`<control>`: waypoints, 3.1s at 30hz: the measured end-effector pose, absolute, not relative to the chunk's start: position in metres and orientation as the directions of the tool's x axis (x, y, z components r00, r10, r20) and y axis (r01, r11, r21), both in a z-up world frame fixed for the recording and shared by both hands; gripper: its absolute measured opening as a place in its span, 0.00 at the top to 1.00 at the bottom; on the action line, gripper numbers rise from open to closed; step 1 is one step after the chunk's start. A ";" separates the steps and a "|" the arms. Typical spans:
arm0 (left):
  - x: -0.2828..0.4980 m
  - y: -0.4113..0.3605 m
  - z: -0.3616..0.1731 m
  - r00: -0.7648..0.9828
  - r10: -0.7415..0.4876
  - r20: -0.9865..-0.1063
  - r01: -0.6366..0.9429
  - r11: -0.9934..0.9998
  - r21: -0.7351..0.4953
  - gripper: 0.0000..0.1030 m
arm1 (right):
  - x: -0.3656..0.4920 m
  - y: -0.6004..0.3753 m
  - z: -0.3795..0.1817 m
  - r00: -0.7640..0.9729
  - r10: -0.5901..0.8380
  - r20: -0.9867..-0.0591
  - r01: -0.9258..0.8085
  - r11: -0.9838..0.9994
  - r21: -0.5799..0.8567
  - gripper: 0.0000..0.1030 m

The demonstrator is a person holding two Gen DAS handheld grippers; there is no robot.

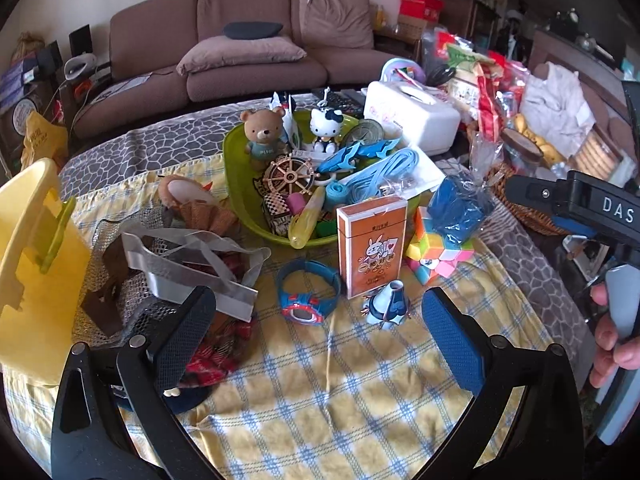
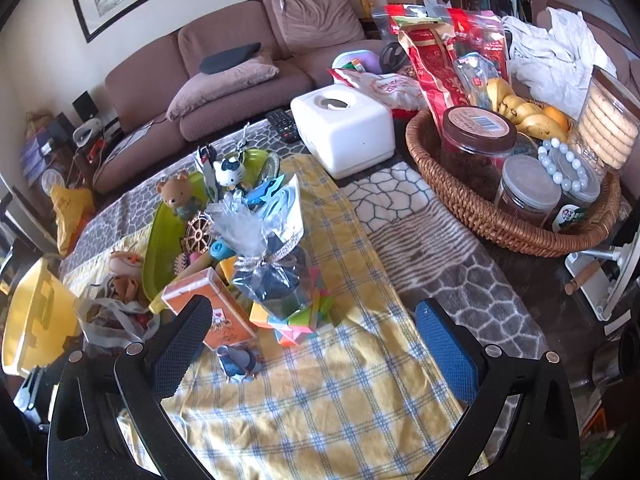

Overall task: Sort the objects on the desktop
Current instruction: 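Reach the right tool to the blue cellophane-wrapped bag and grasp it, then grasp the orange card box with the left tool while the right lifts the blue bag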

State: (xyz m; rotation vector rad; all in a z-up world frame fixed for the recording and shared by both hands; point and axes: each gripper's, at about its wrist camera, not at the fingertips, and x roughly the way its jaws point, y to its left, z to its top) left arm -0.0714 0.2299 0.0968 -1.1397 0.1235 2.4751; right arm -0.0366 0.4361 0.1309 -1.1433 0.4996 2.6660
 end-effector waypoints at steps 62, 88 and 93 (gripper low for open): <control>-0.112 0.308 0.066 -0.679 0.175 -0.712 -0.323 -0.943 0.076 0.22 | -0.076 0.449 0.104 -0.699 -0.071 -0.712 -0.258 -0.903 0.343 0.50; -0.110 0.245 0.136 -0.621 0.443 -0.647 -0.434 -0.881 -0.187 0.44 | -0.071 0.430 0.138 -0.758 -0.084 -0.647 -0.187 -0.922 0.339 0.50; -0.106 0.200 0.171 -0.648 0.441 -0.621 -0.433 -0.884 -0.176 0.44 | -0.072 0.403 0.158 -0.783 -0.114 -0.611 -0.126 -0.934 0.335 0.50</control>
